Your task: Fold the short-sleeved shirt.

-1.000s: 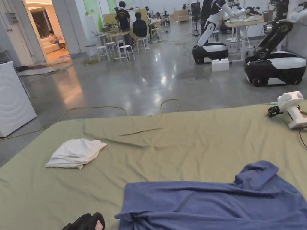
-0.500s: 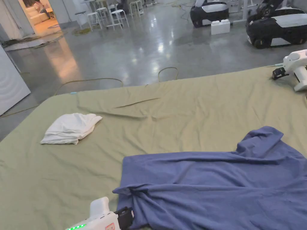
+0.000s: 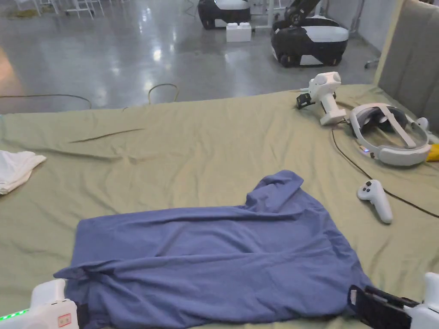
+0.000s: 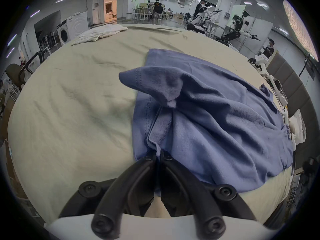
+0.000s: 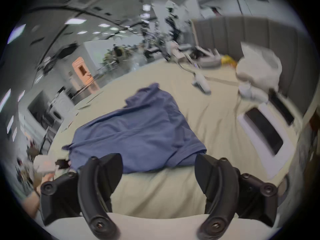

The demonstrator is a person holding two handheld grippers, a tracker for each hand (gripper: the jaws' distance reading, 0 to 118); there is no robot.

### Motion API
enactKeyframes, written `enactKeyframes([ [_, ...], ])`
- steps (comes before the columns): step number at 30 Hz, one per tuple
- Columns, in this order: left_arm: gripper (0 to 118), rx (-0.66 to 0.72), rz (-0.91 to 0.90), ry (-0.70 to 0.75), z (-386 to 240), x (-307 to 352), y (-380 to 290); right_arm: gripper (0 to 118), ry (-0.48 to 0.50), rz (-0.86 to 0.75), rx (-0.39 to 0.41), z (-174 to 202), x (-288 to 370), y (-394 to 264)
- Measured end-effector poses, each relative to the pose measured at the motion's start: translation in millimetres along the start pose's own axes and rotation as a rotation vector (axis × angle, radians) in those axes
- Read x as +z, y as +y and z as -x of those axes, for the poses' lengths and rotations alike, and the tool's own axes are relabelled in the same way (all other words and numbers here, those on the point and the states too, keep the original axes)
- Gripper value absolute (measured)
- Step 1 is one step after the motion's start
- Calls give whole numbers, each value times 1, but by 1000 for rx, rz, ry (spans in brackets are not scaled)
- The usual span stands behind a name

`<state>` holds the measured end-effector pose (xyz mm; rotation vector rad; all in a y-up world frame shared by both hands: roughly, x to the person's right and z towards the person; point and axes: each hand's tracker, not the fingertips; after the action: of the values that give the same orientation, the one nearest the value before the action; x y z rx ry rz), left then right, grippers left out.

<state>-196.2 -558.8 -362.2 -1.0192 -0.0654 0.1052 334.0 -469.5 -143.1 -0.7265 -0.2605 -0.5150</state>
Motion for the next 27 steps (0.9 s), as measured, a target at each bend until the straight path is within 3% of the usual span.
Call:
enactKeyframes([
  [2,6,1,5,-1,4,0,1,88,-104,42,-43,-28,-46,3],
  [5,6,32,14,-23,9,-2,0,87,-279,142,83,-48,-105,-4],
  [6,6,38,10,-29,11,-2,-1,77,-261,200,69,-52,-117,-9],
  [7,6,40,5,-36,13,-1,-3,76,-271,177,81,-49,-110,-16],
  [8,6,42,1,-42,13,-1,-3,74,-267,88,142,-40,-100,-13],
  [10,6,61,9,-57,15,0,-3,42,-277,110,164,-31,-92,-15],
  [11,6,67,23,-66,17,2,1,12,-321,83,210,-30,-90,-14],
  [12,5,69,37,-76,17,6,5,8,-297,87,207,-31,-89,-13],
  [14,4,83,9,-107,23,25,7,8,-292,87,172,-30,-80,-5],
  [17,4,101,-132,-197,36,70,-3,8,-281,-38,133,-20,-44,-3],
  [22,4,29,-111,-175,56,123,-41,8,-311,-55,226,-7,4,-25],
  [27,4,21,-53,-173,76,139,-95,8,-278,-9,162,-26,43,-56],
])
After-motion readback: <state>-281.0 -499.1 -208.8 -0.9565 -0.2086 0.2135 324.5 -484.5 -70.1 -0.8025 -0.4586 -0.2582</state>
